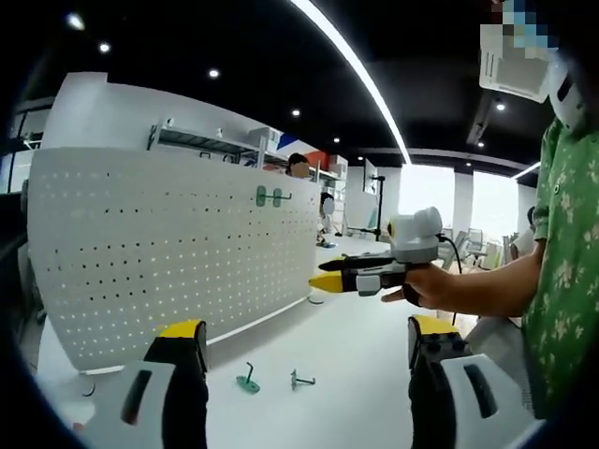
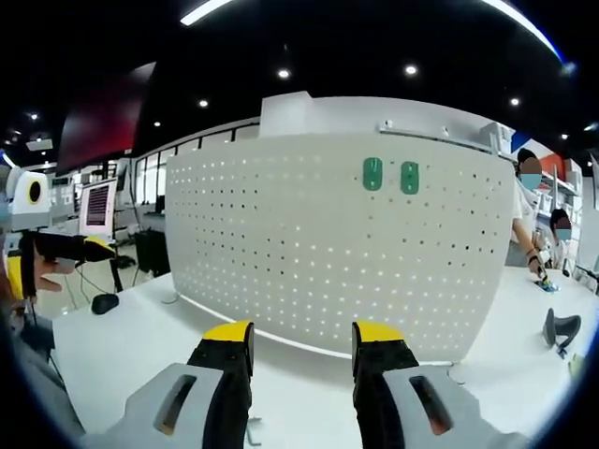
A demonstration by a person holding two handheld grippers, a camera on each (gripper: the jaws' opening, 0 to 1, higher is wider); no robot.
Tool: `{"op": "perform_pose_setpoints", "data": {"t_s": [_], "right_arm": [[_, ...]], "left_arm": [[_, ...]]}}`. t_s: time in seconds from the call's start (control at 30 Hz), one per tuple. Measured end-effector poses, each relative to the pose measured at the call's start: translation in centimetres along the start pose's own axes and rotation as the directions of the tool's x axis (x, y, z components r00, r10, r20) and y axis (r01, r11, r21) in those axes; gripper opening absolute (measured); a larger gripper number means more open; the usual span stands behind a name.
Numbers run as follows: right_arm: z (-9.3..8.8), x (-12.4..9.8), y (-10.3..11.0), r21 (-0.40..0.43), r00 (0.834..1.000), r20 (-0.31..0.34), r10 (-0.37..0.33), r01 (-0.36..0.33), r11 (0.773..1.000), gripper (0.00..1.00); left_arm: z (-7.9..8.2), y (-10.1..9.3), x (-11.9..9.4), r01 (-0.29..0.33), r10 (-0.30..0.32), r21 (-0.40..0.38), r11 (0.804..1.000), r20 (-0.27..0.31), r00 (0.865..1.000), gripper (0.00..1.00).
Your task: Insert the hook assembly into the mounting plate slot until the hook locks in place.
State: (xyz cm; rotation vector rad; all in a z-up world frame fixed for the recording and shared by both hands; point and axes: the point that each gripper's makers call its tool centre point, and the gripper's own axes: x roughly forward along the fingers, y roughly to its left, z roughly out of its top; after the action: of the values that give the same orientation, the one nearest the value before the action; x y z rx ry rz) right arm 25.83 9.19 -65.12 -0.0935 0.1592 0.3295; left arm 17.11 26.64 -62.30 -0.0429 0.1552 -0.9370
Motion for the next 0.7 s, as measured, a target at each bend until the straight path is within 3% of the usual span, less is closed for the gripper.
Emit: {"op": "perform_pose_setpoints", "data": {"t_s": [0.4,0.7], "right_arm": [[0.1,0.4,0.4,-0.001,1.000,0.002,0.015,-0.015,1.000,0.42],[0.2,0.5,0.6,-0.005,1.000,0.003,0.020,-0.020,1.000,0.42]], "left_arm": [[-1.4,2.8,-2.5,-0.138,0.140,0.047,0.989,-0.044,0.989,0.91],[-1.3,4.1,-3.6,-0.195,0.197,0.046,0.980,-0.039,0.980,0.91]]}}
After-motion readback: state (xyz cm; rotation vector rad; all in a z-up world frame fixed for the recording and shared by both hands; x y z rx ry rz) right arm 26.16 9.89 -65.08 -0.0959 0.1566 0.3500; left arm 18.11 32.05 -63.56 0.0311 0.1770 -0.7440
